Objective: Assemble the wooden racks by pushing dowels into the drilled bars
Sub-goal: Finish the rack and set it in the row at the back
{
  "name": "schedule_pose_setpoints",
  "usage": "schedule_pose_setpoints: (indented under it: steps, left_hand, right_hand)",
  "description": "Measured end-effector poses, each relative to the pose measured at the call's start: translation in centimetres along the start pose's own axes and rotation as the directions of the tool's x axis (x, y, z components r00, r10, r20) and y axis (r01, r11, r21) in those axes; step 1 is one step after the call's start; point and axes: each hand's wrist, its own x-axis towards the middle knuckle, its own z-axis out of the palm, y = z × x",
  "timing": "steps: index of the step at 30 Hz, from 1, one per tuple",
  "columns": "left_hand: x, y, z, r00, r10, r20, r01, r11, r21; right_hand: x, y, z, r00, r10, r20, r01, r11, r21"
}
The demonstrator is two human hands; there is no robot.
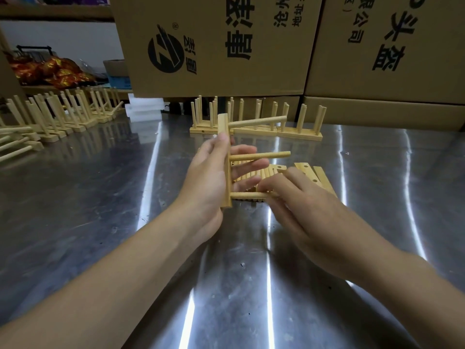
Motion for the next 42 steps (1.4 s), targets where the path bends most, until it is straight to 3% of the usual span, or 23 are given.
schedule_pose_setpoints:
  steps: [4,9,16,18,22,24,27,29,30,35,38,42]
  left_hand:
    - [-0.4,-0.1,-0.1,0.997,-0.001,0.079,-0.006,0.996,0.09]
    - [-0.6,-0.7,0.2,0.996,-0.04,0.076,0.037,0.999,0.039]
    - [-0.6,-0.7,0.0,0.981,0.074,0.177,-0.094,0.99,0.108]
    - [-0.6,-0.6,0.0,0.973,0.125,0.197,-0.156,0.975,0.155]
    - [-0.7,-0.6,0.0,0.96,0.167,0.224,-0.21,0.96,0.184]
    - [-0.7,-0.5,0.1,0.967,0.148,0.205,-0.185,0.968,0.171]
    - [-0.6,-0.5,0.1,0.987,0.073,0.145,-0.095,0.984,0.151]
    - [-0.6,-0.7,0.1,0.992,0.012,0.124,-0.032,0.986,0.165]
    - [-0.6,-0.9,0.1,0.993,-0.007,0.121,-0.014,0.986,0.169]
    - [-0.5,-1.3,0.2,0.985,0.032,0.169,-0.064,0.979,0.193]
    - [-0.7,-1.6,0.3,0.966,0.083,0.243,-0.143,0.96,0.242]
    - [-0.9,-1.2,0.3,0.924,0.128,0.36,-0.246,0.919,0.307]
  right_hand:
    - [0.0,-0.7,-0.2,0.998,-0.046,0.032,0.047,0.999,-0.011]
    - [-0.2,-1.0,0.2,0.992,-0.06,-0.108,0.068,0.995,0.067]
    - [-0.3,-1.7,0.8,0.982,0.037,-0.184,0.013,0.965,0.262]
    - [-0.2,-1.9,0.9,0.985,0.096,-0.144,-0.032,0.917,0.397]
    - [0.0,-2.1,0.6,0.972,0.226,0.067,-0.215,0.734,0.644]
    - [0.0,-1.9,0.6,0.976,0.213,0.047,-0.202,0.799,0.566]
    - [-0.1,-1.8,0.4,0.995,0.064,-0.078,-0.051,0.986,0.157]
    - [-0.1,-2.1,0.4,1.0,-0.001,-0.027,0.0,0.999,-0.054]
    - [-0.1,-2.2,0.6,1.0,-0.001,-0.012,0.0,0.999,-0.048]
    - [0.0,-2.2,1.6,0.995,0.026,-0.095,-0.003,0.973,0.232]
    - [-0.1,-2.0,1.9,0.994,0.093,-0.064,-0.058,0.908,0.416]
    - [0.2,-1.9,1.9,0.978,0.175,0.114,-0.204,0.688,0.697]
